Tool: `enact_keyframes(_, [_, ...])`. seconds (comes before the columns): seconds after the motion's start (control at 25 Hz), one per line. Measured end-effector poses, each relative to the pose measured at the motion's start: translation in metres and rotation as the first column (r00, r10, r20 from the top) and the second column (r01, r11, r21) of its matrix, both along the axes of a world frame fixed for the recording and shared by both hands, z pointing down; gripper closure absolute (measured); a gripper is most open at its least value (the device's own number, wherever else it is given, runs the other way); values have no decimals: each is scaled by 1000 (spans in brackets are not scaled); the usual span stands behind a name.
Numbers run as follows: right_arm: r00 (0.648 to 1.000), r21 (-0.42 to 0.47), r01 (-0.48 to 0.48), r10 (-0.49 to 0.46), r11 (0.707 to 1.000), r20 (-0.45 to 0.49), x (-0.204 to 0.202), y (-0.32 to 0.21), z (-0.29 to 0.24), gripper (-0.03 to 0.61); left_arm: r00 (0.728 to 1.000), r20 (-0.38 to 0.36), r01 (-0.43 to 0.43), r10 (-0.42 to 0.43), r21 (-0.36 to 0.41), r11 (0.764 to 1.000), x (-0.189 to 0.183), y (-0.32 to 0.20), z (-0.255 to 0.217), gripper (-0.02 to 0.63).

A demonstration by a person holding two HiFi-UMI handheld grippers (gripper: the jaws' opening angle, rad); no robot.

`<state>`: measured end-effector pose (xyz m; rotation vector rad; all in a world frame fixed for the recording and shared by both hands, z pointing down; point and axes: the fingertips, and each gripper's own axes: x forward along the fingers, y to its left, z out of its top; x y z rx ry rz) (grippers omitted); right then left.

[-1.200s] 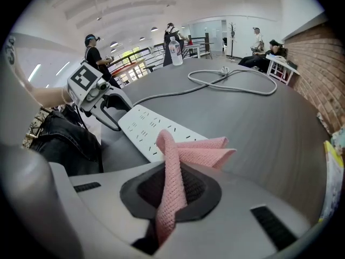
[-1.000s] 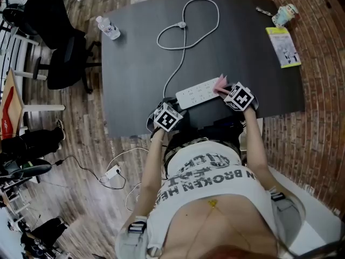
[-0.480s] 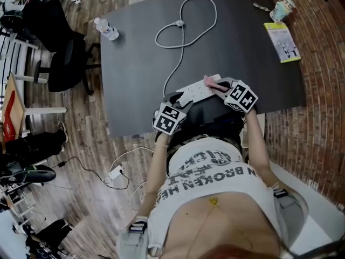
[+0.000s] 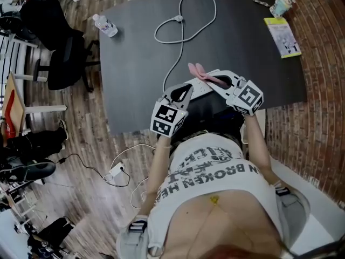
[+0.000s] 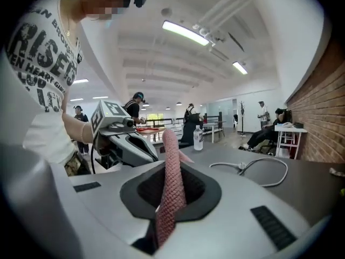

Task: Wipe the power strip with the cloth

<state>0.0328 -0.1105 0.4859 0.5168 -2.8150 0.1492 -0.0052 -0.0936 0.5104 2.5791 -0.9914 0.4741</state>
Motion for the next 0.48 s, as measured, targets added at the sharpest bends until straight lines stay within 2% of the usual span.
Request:
enact_keyframes(0.12, [996, 20, -45, 43, 999, 84, -7, -1, -24, 561, 999, -43, 31, -28, 66, 997, -3, -4, -31, 606])
enact_keyframes(0.28, [987, 63, -109, 101, 992, 124, -16, -4, -53, 561, 995, -87, 68, -56, 148, 987, -8, -7, -68, 606])
enact_keyframes(0.48, [978, 114, -143, 122, 983, 171, -26, -1, -90, 561, 988, -130, 108, -78, 238, 965, -11, -6, -113, 606])
